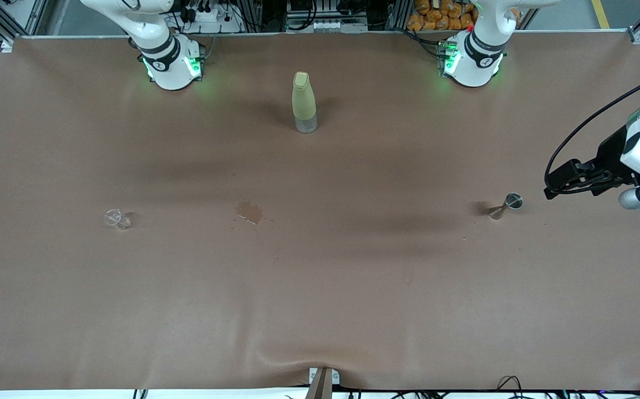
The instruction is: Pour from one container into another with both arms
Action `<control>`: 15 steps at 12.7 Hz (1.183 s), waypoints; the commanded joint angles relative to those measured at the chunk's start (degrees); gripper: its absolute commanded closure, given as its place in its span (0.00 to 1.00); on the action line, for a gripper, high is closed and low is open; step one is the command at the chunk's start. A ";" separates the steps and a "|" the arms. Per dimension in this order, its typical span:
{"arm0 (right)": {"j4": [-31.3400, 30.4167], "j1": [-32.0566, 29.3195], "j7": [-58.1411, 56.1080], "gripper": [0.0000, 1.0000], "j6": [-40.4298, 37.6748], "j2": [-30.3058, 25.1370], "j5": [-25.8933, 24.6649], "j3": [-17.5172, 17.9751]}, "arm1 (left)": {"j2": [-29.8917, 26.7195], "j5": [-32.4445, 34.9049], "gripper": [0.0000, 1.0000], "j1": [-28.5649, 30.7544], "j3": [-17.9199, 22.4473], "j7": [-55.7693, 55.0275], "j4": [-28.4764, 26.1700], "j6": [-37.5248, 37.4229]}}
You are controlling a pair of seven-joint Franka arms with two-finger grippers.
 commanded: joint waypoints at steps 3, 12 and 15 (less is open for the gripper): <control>-4.94 2.74 0.26 0.00 8.45 -2.72 -3.58 -0.68 | -1.77 1.13 0.00 -0.15 0.81 -0.16 -1.12 -0.50; -4.49 2.92 -0.62 0.00 3.46 -2.54 -6.14 1.34 | -2.03 1.39 0.00 -0.15 1.51 1.07 -0.50 -2.96; -4.22 3.01 -0.44 0.00 3.81 -2.01 -5.96 1.43 | -1.07 2.26 0.00 -0.15 1.51 2.56 0.81 -2.96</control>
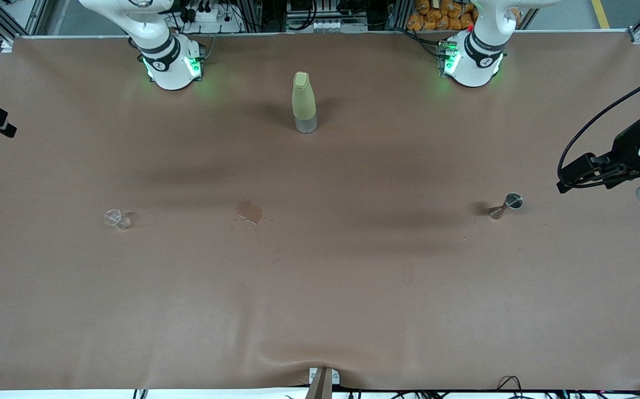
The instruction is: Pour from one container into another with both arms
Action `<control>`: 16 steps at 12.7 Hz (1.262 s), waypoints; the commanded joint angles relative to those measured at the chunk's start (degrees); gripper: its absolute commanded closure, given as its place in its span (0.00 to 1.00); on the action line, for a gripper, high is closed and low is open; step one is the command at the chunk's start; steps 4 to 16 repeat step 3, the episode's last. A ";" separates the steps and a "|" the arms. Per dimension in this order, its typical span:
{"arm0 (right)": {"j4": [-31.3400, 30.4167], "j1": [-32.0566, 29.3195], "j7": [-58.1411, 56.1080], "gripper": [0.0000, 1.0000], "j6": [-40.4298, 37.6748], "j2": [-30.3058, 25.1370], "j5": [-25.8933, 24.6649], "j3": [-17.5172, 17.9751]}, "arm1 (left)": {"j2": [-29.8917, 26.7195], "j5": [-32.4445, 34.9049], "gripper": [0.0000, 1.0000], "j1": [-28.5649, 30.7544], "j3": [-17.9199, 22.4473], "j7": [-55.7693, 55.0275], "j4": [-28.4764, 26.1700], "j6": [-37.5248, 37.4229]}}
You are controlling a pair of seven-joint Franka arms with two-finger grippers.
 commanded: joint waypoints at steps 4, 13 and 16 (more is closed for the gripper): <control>-0.27 1.26 -0.11 0.00 0.57 -0.03 -0.96 -0.27 | -0.12 2.71 0.00 -0.11 -0.08 0.93 1.09 -0.86; -0.27 1.26 -0.11 0.00 0.57 -0.03 -0.96 -0.27 | -0.12 2.71 0.00 -0.11 -0.08 0.93 1.09 -0.86; -0.27 1.26 -0.11 0.00 0.57 -0.03 -0.96 -0.27 | -0.12 2.71 0.00 -0.11 -0.08 0.93 1.09 -0.86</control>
